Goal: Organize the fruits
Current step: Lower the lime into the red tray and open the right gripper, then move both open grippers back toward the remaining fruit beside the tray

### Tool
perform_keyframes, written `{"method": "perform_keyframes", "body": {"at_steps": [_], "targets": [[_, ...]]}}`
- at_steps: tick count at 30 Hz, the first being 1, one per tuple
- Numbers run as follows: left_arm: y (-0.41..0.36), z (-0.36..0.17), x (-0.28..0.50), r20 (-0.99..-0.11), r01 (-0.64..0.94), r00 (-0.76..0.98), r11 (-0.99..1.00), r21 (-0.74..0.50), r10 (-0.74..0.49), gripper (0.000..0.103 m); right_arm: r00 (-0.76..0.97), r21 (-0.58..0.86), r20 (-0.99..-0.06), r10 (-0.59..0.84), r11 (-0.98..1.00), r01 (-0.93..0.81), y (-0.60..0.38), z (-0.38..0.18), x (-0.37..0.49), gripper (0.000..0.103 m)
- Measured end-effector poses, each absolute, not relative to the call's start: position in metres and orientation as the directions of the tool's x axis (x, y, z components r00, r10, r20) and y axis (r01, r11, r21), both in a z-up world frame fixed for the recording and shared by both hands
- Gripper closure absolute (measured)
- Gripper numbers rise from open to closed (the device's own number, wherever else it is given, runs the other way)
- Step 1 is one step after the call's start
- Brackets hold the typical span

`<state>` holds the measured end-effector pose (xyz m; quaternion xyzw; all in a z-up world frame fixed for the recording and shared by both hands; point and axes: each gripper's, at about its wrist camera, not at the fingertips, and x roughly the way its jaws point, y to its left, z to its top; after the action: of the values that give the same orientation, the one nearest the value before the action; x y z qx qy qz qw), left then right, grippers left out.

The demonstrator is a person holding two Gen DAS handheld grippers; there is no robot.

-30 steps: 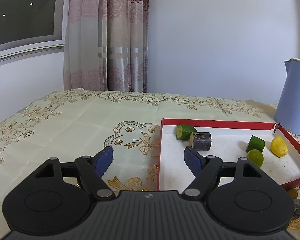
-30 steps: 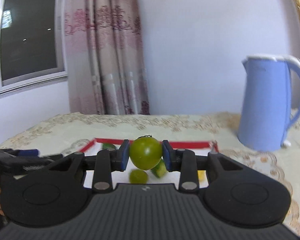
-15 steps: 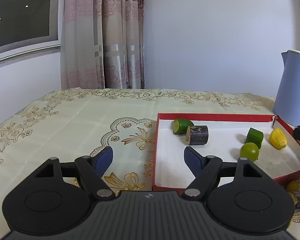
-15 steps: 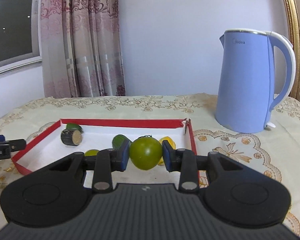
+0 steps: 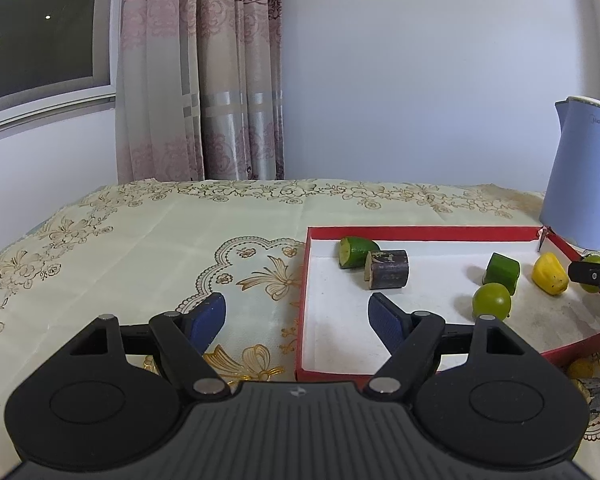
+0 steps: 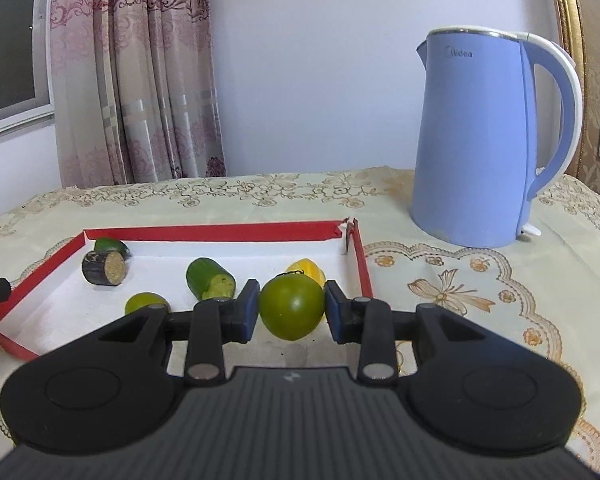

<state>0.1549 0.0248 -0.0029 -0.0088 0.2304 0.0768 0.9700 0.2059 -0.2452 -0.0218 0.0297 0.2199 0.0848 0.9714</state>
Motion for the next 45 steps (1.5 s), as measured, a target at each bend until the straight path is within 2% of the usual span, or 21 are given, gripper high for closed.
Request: {"method": "perform_keyframes", "body": {"at_steps": [4, 6, 12, 18, 19, 20, 21, 24, 30, 33, 35, 41, 43, 45], "targets": [[0.024, -0.002, 0.154, -0.445, -0.15, 0.884, 0.989, 0.018, 0.142, 0.024, 0.89, 0.087, -0.422, 0.173, 0.985, -0.151, -0.243, -0.023, 0.207, 0.067], [0.024, -0.002, 0.153, -0.444, -0.146, 0.885, 0.989, 0.017, 0.139, 0.024, 0.896, 0.082, -0.414, 0.162, 0.987, -0.141, -0.243, -0.023, 0.206, 0.053], [0.025, 0.001, 0.151, -0.439, -0.114, 0.893, 0.993, -0.004, 0.101, 0.024, 0.919, 0.082, -0.366, 0.149, 0.988, -0.127, -0.25, -0.013, 0.191, 0.053], [0.02, 0.014, 0.138, -0.415, 0.051, 0.908, 0.998, -0.041, -0.063, 0.024, 0.915, 0.064, -0.313, 0.254, 0.967, -0.247, -0.253, 0.005, 0.168, 0.046], [0.017, 0.015, 0.135, -0.41, 0.089, 0.907, 0.996, -0.032, -0.094, 0.017, 0.917, 0.07, -0.295, 0.268, 0.963, -0.259, -0.255, 0.008, 0.164, 0.043], [0.013, 0.017, 0.132, -0.404, 0.132, 0.906, 0.991, -0.018, -0.128, 0.013, 0.919, 0.079, -0.28, 0.277, 0.961, -0.265, -0.257, 0.01, 0.162, 0.036], [0.01, 0.018, 0.129, -0.396, 0.162, 0.906, 0.987, -0.001, -0.149, 0.012, 0.92, 0.089, -0.271, 0.285, 0.959, -0.27, -0.26, 0.011, 0.16, 0.032], [-0.005, 0.017, 0.12, -0.382, 0.249, 0.904, 0.963, 0.102, -0.193, 0.011, 0.916, 0.088, -0.286, 0.282, 0.959, -0.268, -0.259, 0.011, 0.162, 0.032], [-0.025, 0.005, 0.118, -0.426, 0.356, 0.875, 0.903, 0.241, -0.231, 0.011, 0.916, 0.065, -0.295, 0.272, 0.962, -0.265, -0.256, 0.01, 0.161, 0.032], [-0.033, 0.0, 0.115, -0.446, 0.405, 0.855, 0.877, 0.258, -0.264, 0.011, 0.908, 0.034, -0.308, 0.285, 0.957, -0.289, -0.251, 0.013, 0.158, 0.032], [-0.037, -0.002, 0.113, -0.456, 0.438, 0.841, 0.86, 0.261, -0.29, 0.011, 0.909, -0.007, -0.321, 0.267, 0.959, -0.284, -0.245, 0.02, 0.151, 0.026], [-0.042, -0.009, 0.112, -0.499, 0.471, 0.811, 0.847, 0.248, -0.305, 0.011, 0.938, -0.231, -0.307, 0.16, 0.944, -0.237, -0.216, 0.019, 0.104, 0.026], [-0.042, -0.012, 0.112, -0.515, 0.49, 0.794, 0.841, 0.227, -0.324, 0.011, 0.939, -0.196, -0.286, 0.193, 0.947, -0.254, -0.217, 0.006, 0.093, 0.021], [-0.042, -0.017, 0.113, -0.535, 0.5, 0.78, 0.838, 0.219, -0.325, 0.013, 0.918, -0.117, -0.289, 0.271, 0.942, -0.315, -0.223, -0.004, 0.092, 0.02]]}}
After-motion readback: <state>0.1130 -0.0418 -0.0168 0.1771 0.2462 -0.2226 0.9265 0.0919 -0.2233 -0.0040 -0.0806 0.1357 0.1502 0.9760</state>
